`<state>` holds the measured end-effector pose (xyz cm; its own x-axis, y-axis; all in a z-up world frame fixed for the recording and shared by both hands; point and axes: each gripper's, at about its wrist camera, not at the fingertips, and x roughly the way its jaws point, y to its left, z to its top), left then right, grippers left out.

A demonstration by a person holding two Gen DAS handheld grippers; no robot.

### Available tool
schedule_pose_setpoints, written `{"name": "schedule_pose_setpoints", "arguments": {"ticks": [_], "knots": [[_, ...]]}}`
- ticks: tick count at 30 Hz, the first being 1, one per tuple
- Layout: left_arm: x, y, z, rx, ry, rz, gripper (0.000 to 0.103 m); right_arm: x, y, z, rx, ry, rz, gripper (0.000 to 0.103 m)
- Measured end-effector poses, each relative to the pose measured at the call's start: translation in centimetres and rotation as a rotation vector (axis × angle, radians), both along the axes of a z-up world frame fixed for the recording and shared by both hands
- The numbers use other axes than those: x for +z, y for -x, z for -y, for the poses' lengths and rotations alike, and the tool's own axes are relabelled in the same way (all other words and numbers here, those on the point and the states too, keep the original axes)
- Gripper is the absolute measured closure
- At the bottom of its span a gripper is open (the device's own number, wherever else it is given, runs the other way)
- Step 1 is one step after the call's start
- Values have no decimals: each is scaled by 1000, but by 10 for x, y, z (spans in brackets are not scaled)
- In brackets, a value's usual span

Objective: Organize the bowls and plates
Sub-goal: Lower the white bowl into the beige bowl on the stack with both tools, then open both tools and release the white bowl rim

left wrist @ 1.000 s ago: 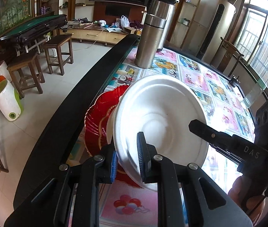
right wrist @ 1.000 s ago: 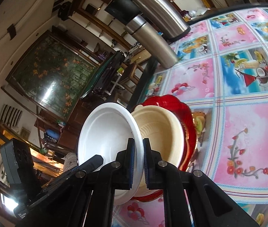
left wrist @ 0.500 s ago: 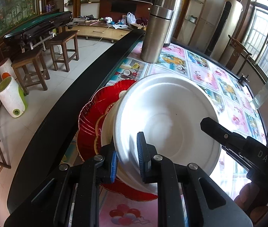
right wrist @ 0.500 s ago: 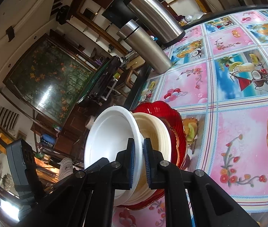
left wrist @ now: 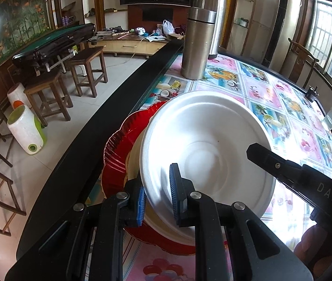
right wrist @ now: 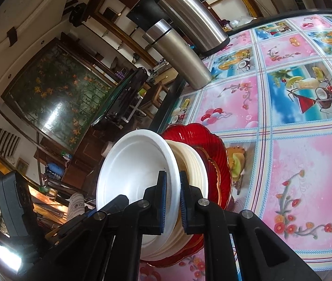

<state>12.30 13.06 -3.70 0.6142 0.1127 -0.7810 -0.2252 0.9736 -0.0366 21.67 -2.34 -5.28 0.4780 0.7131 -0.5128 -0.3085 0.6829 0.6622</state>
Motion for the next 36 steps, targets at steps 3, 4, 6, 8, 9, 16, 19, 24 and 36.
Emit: {"name": "schedule_pose_setpoints", "arguments": {"ticks": [3, 4, 6, 8, 9, 16, 19, 24, 36], "knots": [[-1, -3, 1, 8, -12, -1, 88, -1, -2, -1, -3, 10, 12, 91], [-1, -4, 2, 10, -16, -1, 88, 0, -2, -1, -6, 14, 16, 91], [-2, -6, 3, 15, -27, -1, 88, 1, -2, -2, -8, 24, 27, 91], [-3, -6, 3, 20, -35, 0, 88, 1, -2, -2, -11, 29, 33, 91], [-4, -7, 4, 23, -44, 2, 88, 1, -2, -2, -13, 30, 35, 91], [-6, -9, 10, 37, -86, 11, 85, 3, -2, -2, -28, 44, 56, 91], [-7, -10, 13, 41, -109, 13, 84, 6, -1, -2, -33, 48, 71, 87], [-9, -11, 20, 48, -152, 15, 79, 12, 5, -7, -36, 87, 124, 80], [-12, -8, 22, 95, -231, 17, 77, 18, 8, 1, -74, 92, 160, 67]]}}
